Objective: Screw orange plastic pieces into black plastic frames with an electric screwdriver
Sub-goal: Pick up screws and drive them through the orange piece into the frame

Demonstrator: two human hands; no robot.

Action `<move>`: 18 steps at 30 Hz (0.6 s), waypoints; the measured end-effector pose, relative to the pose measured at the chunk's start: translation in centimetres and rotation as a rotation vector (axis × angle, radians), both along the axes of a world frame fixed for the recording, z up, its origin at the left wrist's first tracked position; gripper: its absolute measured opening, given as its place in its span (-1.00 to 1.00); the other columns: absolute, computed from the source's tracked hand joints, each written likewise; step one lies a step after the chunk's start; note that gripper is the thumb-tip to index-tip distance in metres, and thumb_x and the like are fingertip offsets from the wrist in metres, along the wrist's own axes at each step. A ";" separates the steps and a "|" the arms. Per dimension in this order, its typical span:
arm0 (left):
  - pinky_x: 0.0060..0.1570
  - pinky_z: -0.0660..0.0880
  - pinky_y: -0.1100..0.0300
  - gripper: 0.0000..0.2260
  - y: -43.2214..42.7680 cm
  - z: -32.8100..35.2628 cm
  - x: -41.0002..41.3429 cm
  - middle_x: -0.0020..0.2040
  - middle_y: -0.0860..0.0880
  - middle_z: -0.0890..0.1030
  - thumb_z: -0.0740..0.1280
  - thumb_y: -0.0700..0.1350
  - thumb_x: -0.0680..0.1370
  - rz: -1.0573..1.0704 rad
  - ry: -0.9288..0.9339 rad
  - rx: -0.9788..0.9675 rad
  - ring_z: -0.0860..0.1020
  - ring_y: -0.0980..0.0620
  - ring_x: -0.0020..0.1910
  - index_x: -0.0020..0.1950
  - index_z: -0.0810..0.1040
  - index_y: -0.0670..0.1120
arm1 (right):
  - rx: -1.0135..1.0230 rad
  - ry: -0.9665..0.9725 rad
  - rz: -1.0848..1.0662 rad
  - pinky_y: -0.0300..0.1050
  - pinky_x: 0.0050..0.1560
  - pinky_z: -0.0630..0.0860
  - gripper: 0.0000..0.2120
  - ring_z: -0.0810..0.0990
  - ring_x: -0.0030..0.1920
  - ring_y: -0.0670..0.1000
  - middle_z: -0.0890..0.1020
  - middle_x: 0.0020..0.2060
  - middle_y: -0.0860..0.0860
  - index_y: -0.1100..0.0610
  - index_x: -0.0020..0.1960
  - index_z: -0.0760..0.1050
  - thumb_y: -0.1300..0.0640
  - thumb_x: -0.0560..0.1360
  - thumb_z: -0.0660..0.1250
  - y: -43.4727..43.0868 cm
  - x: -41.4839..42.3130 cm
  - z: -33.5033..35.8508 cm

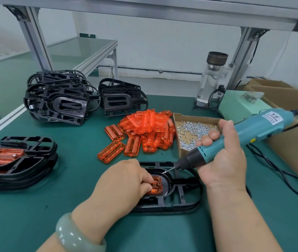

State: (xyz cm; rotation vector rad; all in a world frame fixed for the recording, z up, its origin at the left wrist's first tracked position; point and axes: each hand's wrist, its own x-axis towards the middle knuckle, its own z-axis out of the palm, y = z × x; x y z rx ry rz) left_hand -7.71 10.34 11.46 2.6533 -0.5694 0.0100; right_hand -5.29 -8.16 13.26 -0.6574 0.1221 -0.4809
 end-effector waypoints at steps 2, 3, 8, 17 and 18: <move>-0.03 0.44 0.14 -0.85 -0.2 -0.1 0.0 -0.10 0.07 0.46 0.27 0.04 0.53 -0.004 -0.017 0.040 0.45 0.06 -0.05 -0.01 0.62 0.11 | -0.031 0.001 0.004 -0.26 -0.38 0.42 -0.88 0.41 -0.50 -0.11 0.45 -0.46 -0.08 0.06 -0.10 0.42 0.06 0.53 0.34 0.0 0.1 0.1; -0.02 0.44 0.14 -0.84 -0.3 -0.2 0.0 -0.09 0.07 0.46 0.26 0.04 0.54 -0.003 -0.023 0.057 0.44 0.06 -0.03 0.00 0.62 0.10 | -0.051 -0.001 0.003 -0.27 -0.39 0.42 -0.89 0.41 -0.50 -0.11 0.45 -0.46 -0.07 0.06 -0.09 0.42 0.08 0.56 0.33 0.0 0.1 0.1; 0.02 0.45 0.13 -0.83 -0.3 -0.7 0.2 -0.07 0.07 0.48 0.26 0.03 0.55 0.007 -0.033 0.048 0.46 0.07 0.01 0.03 0.64 0.11 | -0.182 -0.011 0.024 -0.26 -0.44 0.41 -0.91 0.40 -0.51 -0.08 0.44 -0.47 -0.05 0.09 -0.08 0.42 0.15 0.59 0.30 0.6 0.1 0.2; 0.01 0.45 0.13 -0.84 -0.2 -1.1 0.2 -0.08 0.09 0.47 0.28 0.04 0.54 0.020 -0.044 0.002 0.45 0.08 0.01 0.01 0.64 0.12 | -0.364 -0.074 0.051 -0.24 -0.43 0.41 -0.91 0.42 -0.51 -0.07 0.45 -0.48 -0.05 0.07 -0.14 0.44 0.11 0.48 0.34 1.6 0.0 0.4; 0.02 0.45 0.12 -0.85 -0.2 -1.1 0.2 -0.08 0.10 0.47 0.29 0.04 0.54 0.023 -0.039 -0.006 0.45 0.09 0.02 0.02 0.64 0.14 | -0.369 -0.072 0.054 -0.24 -0.43 0.41 -0.91 0.42 -0.51 -0.07 0.45 -0.48 -0.05 0.08 -0.14 0.44 0.10 0.46 0.34 1.6 0.0 0.5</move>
